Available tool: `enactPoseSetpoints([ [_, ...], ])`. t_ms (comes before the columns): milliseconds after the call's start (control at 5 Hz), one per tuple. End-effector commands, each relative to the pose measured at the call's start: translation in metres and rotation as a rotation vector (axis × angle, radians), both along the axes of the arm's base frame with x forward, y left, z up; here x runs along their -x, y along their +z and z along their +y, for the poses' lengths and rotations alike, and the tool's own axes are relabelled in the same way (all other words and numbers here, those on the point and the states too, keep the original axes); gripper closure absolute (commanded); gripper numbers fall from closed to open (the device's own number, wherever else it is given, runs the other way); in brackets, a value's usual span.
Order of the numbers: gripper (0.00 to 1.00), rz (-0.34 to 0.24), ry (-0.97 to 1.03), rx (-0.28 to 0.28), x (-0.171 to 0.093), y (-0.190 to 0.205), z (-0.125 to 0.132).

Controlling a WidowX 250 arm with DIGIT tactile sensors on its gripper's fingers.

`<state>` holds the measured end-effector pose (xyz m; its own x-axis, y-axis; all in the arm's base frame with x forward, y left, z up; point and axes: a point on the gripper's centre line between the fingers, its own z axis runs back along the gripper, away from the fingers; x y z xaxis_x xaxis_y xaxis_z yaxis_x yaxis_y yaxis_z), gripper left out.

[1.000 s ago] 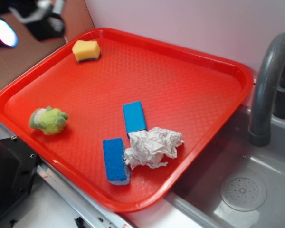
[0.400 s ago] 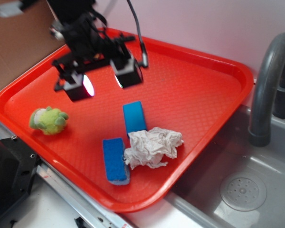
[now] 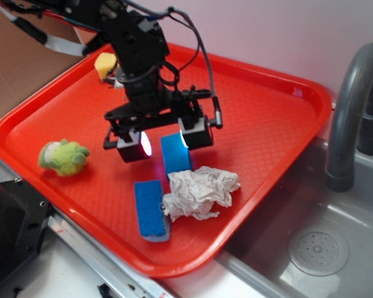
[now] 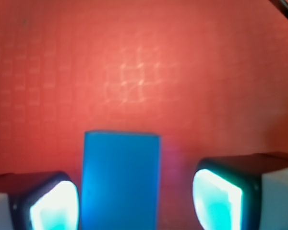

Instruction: Grab the blue block.

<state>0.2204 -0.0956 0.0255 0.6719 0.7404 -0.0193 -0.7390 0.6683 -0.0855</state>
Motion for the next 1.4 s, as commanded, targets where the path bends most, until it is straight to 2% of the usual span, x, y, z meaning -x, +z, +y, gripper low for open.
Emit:
enactPoseSetpoints([
  [0, 0.02, -0.043, -0.017, -0.017, -0.008, -0.01, -0.016],
  [200, 1.0, -0.045, -0.003, -0.025, 0.0, -0.014, -0.018],
  [400, 1.0, -0.045, 0.001, -0.059, 0.004, -0.016, -0.018],
  [600, 1.0, -0.019, -0.077, -0.035, 0.001, -0.004, -0.011],
  [800, 1.0, 0.055, -0.325, 0.046, -0.01, 0.03, -0.002],
  [1000, 1.0, -0.012, -0.579, 0.091, -0.006, 0.08, 0.004],
  [1200, 1.0, -0.109, -0.719, -0.012, 0.014, 0.132, 0.007],
])
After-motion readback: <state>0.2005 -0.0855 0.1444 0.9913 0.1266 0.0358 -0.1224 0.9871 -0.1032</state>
